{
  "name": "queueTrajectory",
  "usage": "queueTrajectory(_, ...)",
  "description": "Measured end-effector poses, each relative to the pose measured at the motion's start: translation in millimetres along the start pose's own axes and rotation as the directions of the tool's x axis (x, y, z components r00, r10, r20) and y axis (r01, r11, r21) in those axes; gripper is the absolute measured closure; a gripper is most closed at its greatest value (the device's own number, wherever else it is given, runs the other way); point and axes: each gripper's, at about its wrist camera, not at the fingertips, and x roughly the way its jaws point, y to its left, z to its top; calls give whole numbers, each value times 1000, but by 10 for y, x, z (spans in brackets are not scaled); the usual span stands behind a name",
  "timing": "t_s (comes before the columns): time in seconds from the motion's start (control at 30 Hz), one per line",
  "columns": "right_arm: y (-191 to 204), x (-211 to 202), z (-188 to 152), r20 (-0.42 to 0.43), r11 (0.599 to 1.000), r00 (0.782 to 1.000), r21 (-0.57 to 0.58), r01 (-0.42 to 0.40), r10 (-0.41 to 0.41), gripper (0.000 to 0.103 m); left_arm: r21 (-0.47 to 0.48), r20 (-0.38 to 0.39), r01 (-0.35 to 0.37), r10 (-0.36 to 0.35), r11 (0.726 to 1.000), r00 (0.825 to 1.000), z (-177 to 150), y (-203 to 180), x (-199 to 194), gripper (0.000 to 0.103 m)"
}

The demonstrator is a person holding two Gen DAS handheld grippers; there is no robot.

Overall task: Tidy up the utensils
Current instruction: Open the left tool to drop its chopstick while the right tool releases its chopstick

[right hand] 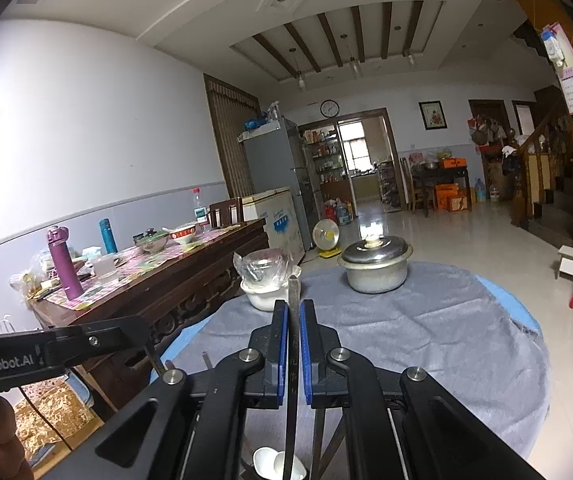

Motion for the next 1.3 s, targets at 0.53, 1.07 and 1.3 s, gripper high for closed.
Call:
queueTrajectory(0.53, 35, -75, -112, -20, 1000, 1000, -7, 3, -3, 96, 14, -49, -49, 50, 999, 998, -172, 2, -21, 98)
queueTrajectory(1.07, 9, -131, -121, -80, 1000, 997, 17, 16, -15, 89, 21, -64, -169, 170, 985, 983, -250, 93, -74, 65)
queueTrajectory(1.3, -65, -186, -116, -95, 998, 995, 55, 27, -21, 89, 53, -35, -234, 236, 971, 971, -277, 110, -111, 32)
